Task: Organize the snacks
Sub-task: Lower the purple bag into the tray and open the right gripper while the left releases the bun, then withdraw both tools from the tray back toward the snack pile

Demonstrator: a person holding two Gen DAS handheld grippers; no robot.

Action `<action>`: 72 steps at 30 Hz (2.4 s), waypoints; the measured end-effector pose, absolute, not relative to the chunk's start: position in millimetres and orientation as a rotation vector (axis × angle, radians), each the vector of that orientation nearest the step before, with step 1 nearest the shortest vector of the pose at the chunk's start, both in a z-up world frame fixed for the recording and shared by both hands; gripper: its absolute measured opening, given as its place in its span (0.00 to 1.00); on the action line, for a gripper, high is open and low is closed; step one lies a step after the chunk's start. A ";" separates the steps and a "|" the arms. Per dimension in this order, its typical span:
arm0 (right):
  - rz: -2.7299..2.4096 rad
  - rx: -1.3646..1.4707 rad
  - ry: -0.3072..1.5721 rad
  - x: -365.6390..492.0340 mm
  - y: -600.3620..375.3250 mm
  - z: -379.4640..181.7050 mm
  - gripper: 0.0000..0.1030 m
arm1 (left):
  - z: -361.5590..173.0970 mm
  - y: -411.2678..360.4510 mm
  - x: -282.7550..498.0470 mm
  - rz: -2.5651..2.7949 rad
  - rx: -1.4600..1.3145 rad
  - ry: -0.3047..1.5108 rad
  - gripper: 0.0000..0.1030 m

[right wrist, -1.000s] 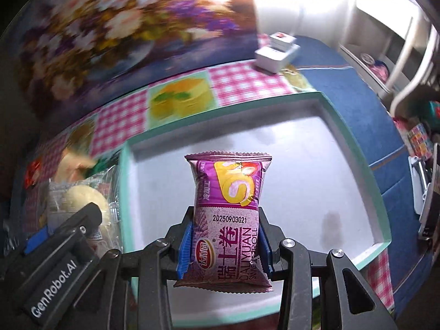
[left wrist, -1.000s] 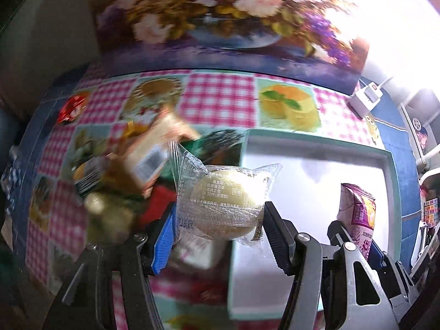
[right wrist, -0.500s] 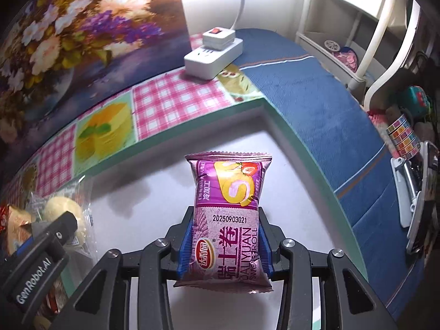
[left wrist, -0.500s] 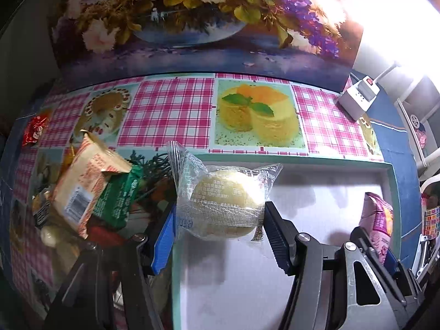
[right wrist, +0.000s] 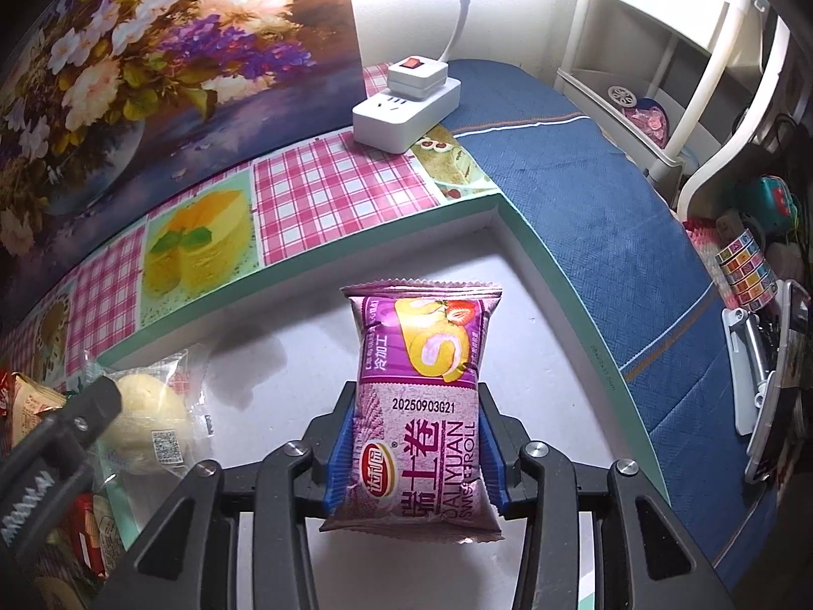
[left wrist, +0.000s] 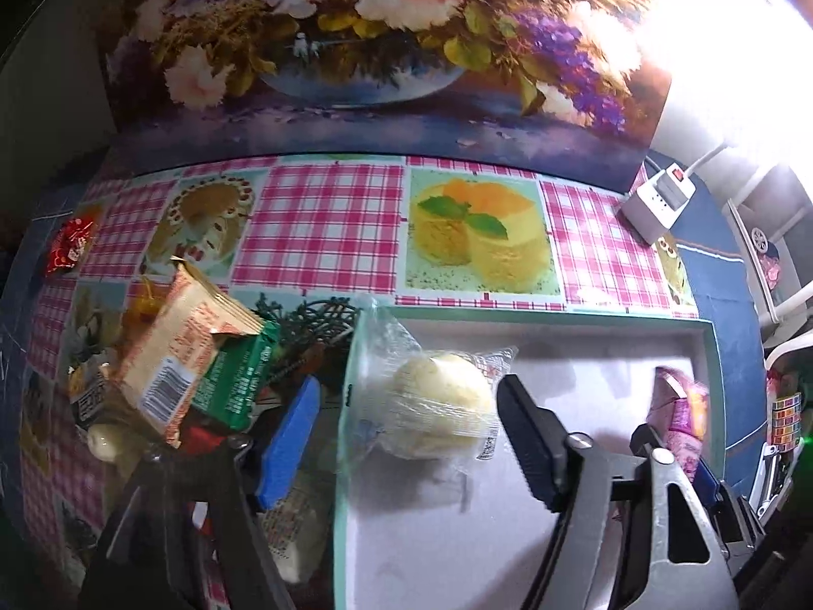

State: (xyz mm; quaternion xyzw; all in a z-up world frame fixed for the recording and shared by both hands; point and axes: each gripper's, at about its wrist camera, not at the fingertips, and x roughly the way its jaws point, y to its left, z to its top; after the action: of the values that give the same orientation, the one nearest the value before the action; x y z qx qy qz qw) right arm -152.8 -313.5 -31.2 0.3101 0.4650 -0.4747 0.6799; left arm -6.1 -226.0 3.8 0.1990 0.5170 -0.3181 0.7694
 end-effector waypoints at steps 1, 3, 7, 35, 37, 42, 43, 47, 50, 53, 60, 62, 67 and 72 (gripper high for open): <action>-1.066 0.690 1.043 -152.5 -312.7 -30.6 0.62 | 4.6 -224.8 -5.2 -0.686 0.431 1.121 0.76; -1.073 0.673 1.031 -152.5 -311.8 -27.7 0.72 | 5.8 -221.6 -3.2 -0.672 0.433 1.117 0.83; -1.078 0.665 1.025 -154.4 -312.0 -25.0 0.79 | 4.7 -215.4 2.1 -0.631 0.451 1.110 0.83; -0.928 0.637 0.924 -151.6 -240.8 1.3 1.00 | 16.6 -103.0 -3.5 -0.453 0.403 1.020 0.95; -0.907 0.629 0.936 -149.0 -232.4 -0.2 1.00 | 15.7 -94.1 -3.2 -0.436 0.408 1.023 0.95; -0.825 0.651 0.981 -142.8 -210.5 -10.6 1.00 | 18.1 -64.2 -0.1 -0.402 0.398 1.014 0.95; -0.807 0.658 0.994 -141.3 -205.9 -13.2 1.00 | 18.7 -60.2 0.1 -0.399 0.397 1.010 0.95; -0.769 0.642 1.007 -139.5 -188.0 -12.1 1.00 | 20.9 -40.2 -0.4 -0.386 0.406 0.990 0.95; -0.732 0.622 0.998 -138.2 -173.1 -6.0 1.00 | 17.9 -24.9 2.1 -0.384 0.397 1.009 0.95; -0.708 0.615 1.003 -137.9 -160.2 -4.3 1.00 | 12.9 -8.2 7.0 -0.379 0.366 1.044 0.95; -0.654 0.558 1.040 -130.1 -132.6 -4.9 1.00 | -6.1 16.0 14.7 -0.343 0.356 1.105 0.95; -0.634 0.564 1.050 -128.5 -127.9 -6.9 1.00 | -11.9 19.7 15.4 -0.334 0.363 1.125 0.95; -0.568 0.584 1.067 -119.9 -117.4 -11.5 1.00 | -20.0 26.4 18.1 -0.316 0.359 1.155 0.95; -0.557 0.588 1.079 -110.5 -115.2 -15.9 1.00 | -20.1 31.9 24.1 -0.299 0.339 1.155 0.95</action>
State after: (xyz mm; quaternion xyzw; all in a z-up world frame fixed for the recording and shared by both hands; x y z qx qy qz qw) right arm -110.5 -115.2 -15.9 0.2721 0.4993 -0.2578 0.7811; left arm 24.1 31.9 -20.1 0.1590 0.5414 -0.1399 0.8137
